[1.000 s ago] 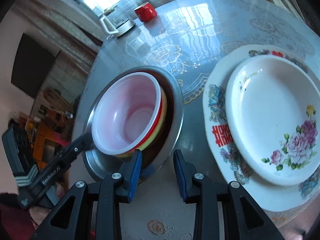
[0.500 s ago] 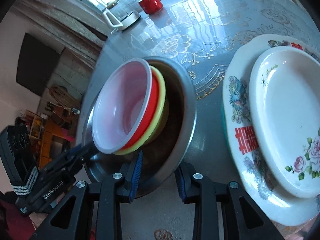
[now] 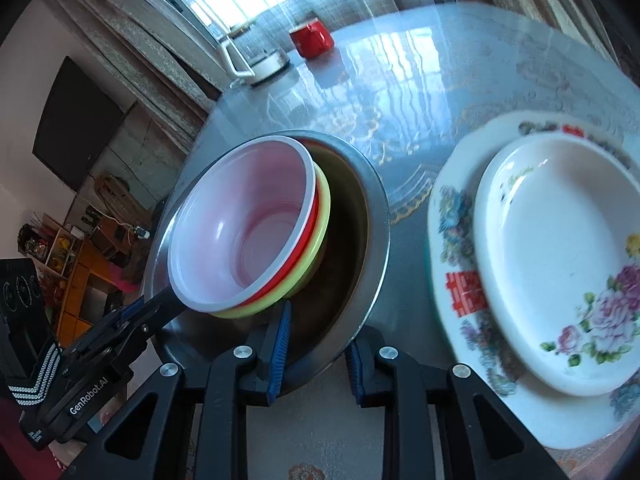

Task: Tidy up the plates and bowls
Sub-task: 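Lift the nested steel bowl with both grippers and carry it over the plate stack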

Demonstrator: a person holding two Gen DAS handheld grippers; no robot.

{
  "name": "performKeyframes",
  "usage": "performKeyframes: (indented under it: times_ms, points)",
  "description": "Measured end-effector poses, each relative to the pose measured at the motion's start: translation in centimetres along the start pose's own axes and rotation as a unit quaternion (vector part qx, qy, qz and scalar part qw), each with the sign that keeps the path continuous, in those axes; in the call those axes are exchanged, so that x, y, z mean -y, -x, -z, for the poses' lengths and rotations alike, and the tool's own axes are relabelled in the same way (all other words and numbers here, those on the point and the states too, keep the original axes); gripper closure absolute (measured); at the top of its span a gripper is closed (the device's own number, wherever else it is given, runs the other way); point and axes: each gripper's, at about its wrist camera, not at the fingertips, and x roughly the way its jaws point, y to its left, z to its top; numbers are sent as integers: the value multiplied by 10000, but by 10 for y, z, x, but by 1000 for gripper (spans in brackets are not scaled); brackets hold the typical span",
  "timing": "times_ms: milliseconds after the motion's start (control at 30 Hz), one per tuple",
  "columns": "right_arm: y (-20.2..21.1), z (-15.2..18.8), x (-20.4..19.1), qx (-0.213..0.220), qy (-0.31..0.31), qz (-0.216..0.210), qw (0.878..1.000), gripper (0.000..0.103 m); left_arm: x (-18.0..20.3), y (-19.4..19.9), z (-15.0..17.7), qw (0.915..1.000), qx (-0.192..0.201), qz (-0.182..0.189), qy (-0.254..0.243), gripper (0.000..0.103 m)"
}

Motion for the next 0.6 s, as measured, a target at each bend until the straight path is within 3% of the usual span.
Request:
performKeyframes:
  times_ms: [300, 600]
  points:
    - [36, -3, 6, 468, 20, 46, 9989, 79, 25, 6, -13, 9994, 285, -4, -170, 75]
    - [84, 0, 33, 950, -217, 223, 9950, 79, 70, -1, -30, 9976, 400, 315, -463, 75]
